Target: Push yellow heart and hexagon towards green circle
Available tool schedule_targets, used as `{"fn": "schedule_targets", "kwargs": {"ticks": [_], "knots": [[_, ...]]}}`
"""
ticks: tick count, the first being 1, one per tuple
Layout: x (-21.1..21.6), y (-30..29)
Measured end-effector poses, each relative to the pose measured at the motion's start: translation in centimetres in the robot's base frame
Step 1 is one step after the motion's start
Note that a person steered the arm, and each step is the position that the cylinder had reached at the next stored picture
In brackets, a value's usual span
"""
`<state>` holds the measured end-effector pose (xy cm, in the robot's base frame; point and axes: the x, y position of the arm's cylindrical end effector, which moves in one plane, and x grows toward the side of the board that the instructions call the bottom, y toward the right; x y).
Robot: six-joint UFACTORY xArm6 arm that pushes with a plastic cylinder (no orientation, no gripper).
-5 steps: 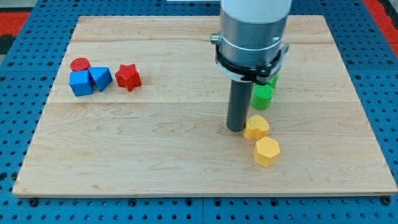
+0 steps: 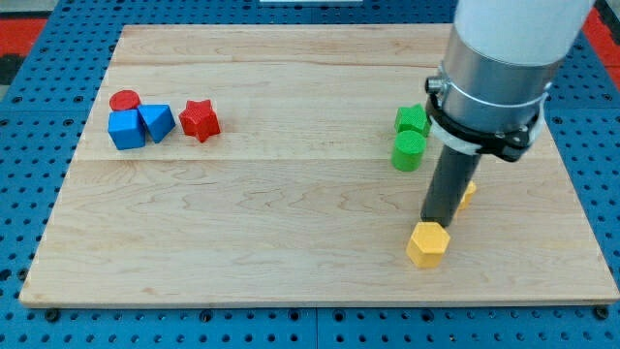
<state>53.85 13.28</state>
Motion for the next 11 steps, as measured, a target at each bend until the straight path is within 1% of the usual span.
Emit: {"fn": "schedule_targets", "kwargs": {"ticks": [1,2,3,4,5,6,7,8,9,10,11], "knots": [[0.6,2.8],[-0.9,3.9],[-2.8,4.1],[-2.3,0.8],[-1.8,1.3],[-2.4,3.9],[-2.7,2.8],[-1.8,3.4],[5.4,7.3],[7.6,3.9],[6.8,-1.7]]}}
